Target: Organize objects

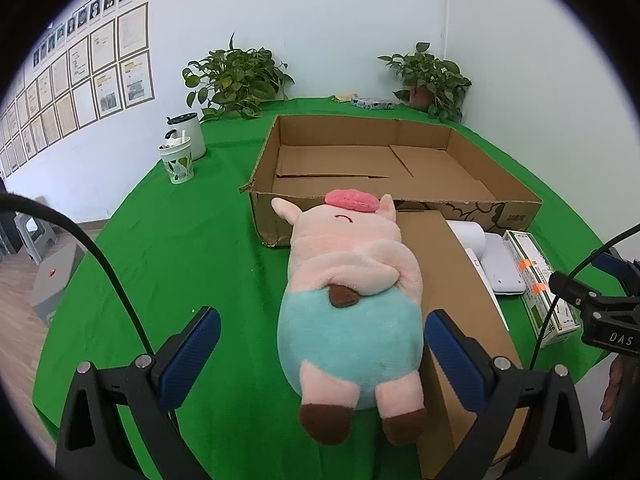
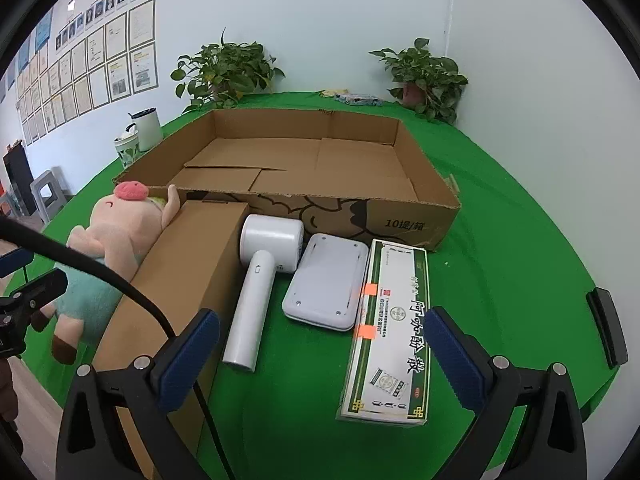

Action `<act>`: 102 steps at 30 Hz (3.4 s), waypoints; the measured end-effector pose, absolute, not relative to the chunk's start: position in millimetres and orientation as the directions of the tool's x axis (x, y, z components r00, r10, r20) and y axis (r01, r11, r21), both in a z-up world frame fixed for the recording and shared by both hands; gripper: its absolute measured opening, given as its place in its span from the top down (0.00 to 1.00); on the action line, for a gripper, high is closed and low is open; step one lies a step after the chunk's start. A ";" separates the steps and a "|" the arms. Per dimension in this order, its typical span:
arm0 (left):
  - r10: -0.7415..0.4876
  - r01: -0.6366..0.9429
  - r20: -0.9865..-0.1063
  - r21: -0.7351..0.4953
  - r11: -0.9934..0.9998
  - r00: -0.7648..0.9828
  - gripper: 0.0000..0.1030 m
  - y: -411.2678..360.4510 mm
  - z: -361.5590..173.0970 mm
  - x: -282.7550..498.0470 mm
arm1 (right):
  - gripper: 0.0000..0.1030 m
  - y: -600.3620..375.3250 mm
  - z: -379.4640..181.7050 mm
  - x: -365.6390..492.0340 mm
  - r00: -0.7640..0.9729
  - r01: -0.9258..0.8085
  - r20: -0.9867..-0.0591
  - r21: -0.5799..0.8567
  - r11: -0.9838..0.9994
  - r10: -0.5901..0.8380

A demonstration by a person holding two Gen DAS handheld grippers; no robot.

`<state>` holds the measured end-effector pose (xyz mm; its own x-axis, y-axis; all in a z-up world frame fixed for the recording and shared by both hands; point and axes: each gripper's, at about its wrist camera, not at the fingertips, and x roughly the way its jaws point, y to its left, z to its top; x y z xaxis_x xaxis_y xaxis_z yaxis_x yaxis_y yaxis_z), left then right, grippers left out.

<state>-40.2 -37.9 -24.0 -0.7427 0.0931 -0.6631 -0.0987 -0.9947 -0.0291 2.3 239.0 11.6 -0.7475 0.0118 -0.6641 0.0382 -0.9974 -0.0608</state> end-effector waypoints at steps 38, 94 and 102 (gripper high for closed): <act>0.031 -0.036 -0.614 -0.003 -0.999 -0.788 0.01 4.3 -5.0 -0.8 | 0.00 264.2 15.1 63.7 -0.736 0.105 -0.667 0.054 -0.993 -0.114; 0.311 -0.158 -0.643 -0.286 -0.945 -0.700 0.31 -60.1 -74.8 -36.7 | 0.00 156.2 62.4 80.0 -0.422 0.792 -0.590 0.129 -0.596 -0.688; 0.336 -0.153 -0.626 -0.328 -0.932 -0.704 0.34 -71.9 -77.8 -15.6 | 0.01 137.8 6.5 7.4 -0.458 0.686 -0.746 0.048 -0.726 -0.482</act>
<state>-15.6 -71.9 -77.8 -0.7037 0.3356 -0.6263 -0.1526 -0.9323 -0.3280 7.4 137.8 6.5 -0.4584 -0.4823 -0.7465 0.6862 -0.7259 0.0475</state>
